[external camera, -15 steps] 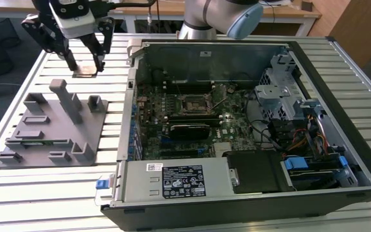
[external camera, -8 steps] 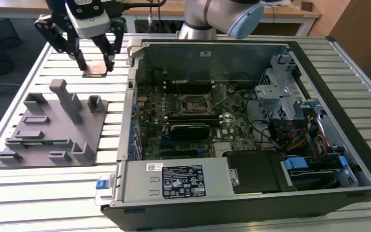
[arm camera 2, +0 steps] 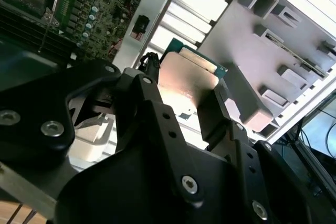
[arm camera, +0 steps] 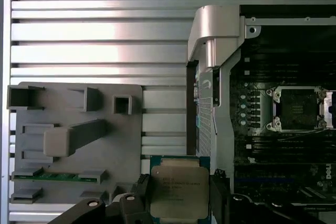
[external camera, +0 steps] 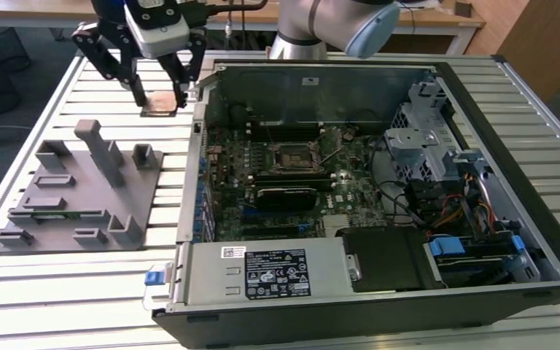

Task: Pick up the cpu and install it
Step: 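Pick up the cpu and move it towards the insertion slot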

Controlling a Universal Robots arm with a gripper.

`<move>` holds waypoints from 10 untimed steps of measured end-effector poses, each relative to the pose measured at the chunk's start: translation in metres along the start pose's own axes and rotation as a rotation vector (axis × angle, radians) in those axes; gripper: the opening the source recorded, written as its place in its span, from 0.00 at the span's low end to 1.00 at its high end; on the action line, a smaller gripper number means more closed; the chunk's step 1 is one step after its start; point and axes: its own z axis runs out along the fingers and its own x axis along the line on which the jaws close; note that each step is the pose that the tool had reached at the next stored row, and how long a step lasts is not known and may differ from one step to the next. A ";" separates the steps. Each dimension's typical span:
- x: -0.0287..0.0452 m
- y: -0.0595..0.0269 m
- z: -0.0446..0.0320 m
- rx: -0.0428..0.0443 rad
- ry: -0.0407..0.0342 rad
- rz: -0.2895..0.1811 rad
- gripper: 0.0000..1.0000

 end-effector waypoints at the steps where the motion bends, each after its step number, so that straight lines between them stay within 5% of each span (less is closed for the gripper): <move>1: -0.0018 0.0000 -0.0001 0.0000 0.0001 0.000 0.54; 6: -0.0131 0.0002 -0.0003 0.0001 0.0001 0.000 0.54; 10: -0.0293 0.0004 -0.0005 0.0000 0.0000 0.000 0.54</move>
